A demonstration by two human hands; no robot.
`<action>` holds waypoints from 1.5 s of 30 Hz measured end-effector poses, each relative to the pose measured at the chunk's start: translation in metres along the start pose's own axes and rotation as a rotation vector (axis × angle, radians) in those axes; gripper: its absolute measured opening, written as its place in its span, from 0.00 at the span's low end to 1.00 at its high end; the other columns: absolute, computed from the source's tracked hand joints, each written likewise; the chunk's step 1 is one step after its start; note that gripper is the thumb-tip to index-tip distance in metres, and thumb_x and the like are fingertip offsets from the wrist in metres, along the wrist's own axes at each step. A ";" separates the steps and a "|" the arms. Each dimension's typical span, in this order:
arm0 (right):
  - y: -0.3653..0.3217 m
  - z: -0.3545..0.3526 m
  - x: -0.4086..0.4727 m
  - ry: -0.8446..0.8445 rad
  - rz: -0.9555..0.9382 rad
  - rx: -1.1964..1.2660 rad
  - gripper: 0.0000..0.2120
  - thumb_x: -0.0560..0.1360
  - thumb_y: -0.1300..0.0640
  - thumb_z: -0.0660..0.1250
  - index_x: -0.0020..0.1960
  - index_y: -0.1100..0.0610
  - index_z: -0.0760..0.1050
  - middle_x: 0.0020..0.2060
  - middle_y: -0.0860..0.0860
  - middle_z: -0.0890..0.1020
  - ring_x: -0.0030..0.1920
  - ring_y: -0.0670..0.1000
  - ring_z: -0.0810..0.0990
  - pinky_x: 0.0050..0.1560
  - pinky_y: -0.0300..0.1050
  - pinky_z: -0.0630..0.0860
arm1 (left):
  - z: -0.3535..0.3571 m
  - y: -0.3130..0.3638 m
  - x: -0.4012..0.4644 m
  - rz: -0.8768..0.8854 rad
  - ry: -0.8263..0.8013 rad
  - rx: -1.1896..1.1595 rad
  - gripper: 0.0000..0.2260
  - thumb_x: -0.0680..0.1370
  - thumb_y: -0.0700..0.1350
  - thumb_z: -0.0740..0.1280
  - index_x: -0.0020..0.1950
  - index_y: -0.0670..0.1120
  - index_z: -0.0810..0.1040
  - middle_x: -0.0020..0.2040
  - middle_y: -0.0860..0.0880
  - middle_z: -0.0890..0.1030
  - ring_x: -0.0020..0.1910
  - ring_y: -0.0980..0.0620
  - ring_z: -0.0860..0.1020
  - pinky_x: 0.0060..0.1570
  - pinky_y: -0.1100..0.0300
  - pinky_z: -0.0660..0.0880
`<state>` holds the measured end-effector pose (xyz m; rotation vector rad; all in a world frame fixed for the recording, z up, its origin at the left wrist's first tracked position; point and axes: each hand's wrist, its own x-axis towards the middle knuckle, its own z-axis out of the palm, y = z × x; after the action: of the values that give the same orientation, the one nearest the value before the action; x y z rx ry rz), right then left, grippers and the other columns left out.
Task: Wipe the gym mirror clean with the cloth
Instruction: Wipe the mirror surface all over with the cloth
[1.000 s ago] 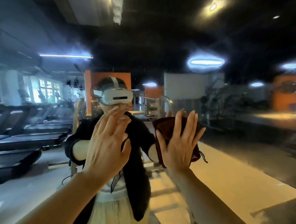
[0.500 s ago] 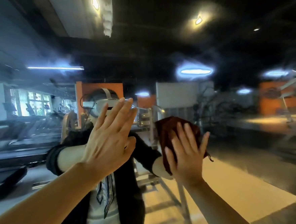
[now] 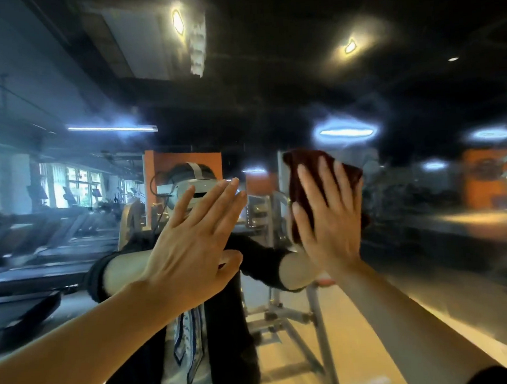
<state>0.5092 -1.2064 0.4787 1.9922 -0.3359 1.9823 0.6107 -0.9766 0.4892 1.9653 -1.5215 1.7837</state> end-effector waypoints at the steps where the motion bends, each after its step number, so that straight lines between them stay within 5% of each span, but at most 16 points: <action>1: 0.010 0.000 0.019 0.046 0.187 -0.010 0.25 0.84 0.44 0.48 0.80 0.50 0.59 0.78 0.57 0.62 0.80 0.59 0.54 0.77 0.67 0.50 | -0.005 -0.007 0.003 0.017 0.022 0.001 0.33 0.78 0.58 0.57 0.80 0.43 0.60 0.80 0.42 0.59 0.79 0.45 0.58 0.74 0.37 0.58; 3: 0.011 0.000 0.062 0.104 0.475 0.019 0.27 0.84 0.45 0.47 0.79 0.53 0.62 0.78 0.60 0.63 0.79 0.62 0.56 0.77 0.66 0.51 | -0.016 -0.028 0.012 0.041 0.060 0.035 0.32 0.79 0.56 0.57 0.80 0.42 0.61 0.80 0.42 0.60 0.79 0.45 0.58 0.75 0.37 0.57; 5: -0.010 0.003 0.101 0.117 0.496 0.042 0.27 0.84 0.47 0.46 0.79 0.55 0.62 0.77 0.61 0.63 0.79 0.62 0.56 0.78 0.64 0.50 | -0.028 -0.054 0.022 0.011 0.081 0.085 0.31 0.81 0.57 0.55 0.80 0.42 0.59 0.80 0.41 0.58 0.80 0.44 0.56 0.76 0.39 0.54; 13: -0.160 0.021 0.132 0.019 -0.140 0.083 0.25 0.85 0.48 0.46 0.80 0.52 0.59 0.79 0.58 0.61 0.80 0.59 0.52 0.78 0.63 0.51 | -0.042 -0.114 0.025 -0.274 0.158 0.114 0.29 0.83 0.52 0.47 0.79 0.35 0.56 0.81 0.37 0.53 0.81 0.43 0.49 0.78 0.42 0.50; 18: -0.139 0.013 0.119 -0.054 -0.419 0.136 0.24 0.84 0.48 0.52 0.79 0.51 0.62 0.79 0.56 0.62 0.80 0.56 0.54 0.78 0.62 0.53 | -0.034 -0.106 0.020 -0.276 0.149 0.086 0.31 0.83 0.54 0.49 0.80 0.35 0.55 0.80 0.38 0.55 0.80 0.42 0.51 0.78 0.44 0.49; 25: -0.076 0.012 0.110 0.087 0.149 0.099 0.23 0.86 0.49 0.48 0.79 0.51 0.61 0.79 0.55 0.63 0.80 0.56 0.54 0.77 0.64 0.56 | -0.044 -0.089 0.047 -0.212 0.115 0.149 0.32 0.78 0.51 0.57 0.78 0.35 0.61 0.79 0.37 0.60 0.79 0.40 0.55 0.77 0.40 0.52; 31: -0.051 0.004 0.059 -0.075 -0.391 0.107 0.23 0.85 0.49 0.53 0.79 0.51 0.60 0.79 0.54 0.63 0.81 0.55 0.53 0.77 0.63 0.56 | -0.034 -0.046 0.083 -0.120 0.183 0.052 0.24 0.77 0.40 0.62 0.73 0.33 0.68 0.72 0.35 0.69 0.70 0.38 0.69 0.76 0.41 0.59; 40: 0.122 -0.011 0.017 0.047 0.234 0.020 0.24 0.85 0.46 0.44 0.79 0.50 0.58 0.78 0.55 0.63 0.80 0.56 0.54 0.78 0.65 0.51 | -0.005 0.029 0.138 0.049 0.049 0.088 0.30 0.75 0.54 0.56 0.73 0.39 0.71 0.72 0.41 0.72 0.72 0.43 0.67 0.76 0.40 0.56; 42: 0.136 -0.009 0.028 0.076 0.434 0.030 0.25 0.85 0.46 0.44 0.80 0.51 0.58 0.79 0.56 0.62 0.80 0.57 0.53 0.78 0.66 0.51 | 0.000 0.035 0.143 0.063 0.038 0.094 0.31 0.75 0.54 0.57 0.74 0.40 0.71 0.72 0.42 0.72 0.71 0.44 0.68 0.76 0.38 0.57; 45: 0.127 -0.006 0.057 0.105 0.484 0.022 0.25 0.85 0.47 0.46 0.80 0.52 0.58 0.78 0.57 0.62 0.80 0.59 0.54 0.77 0.64 0.53 | -0.001 0.034 0.144 0.053 0.055 0.102 0.31 0.74 0.55 0.58 0.73 0.40 0.71 0.71 0.42 0.73 0.70 0.43 0.69 0.76 0.37 0.56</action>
<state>0.4567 -1.3184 0.5428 1.9432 -0.8402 2.3673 0.5623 -1.0780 0.5856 1.9192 -1.5081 1.9566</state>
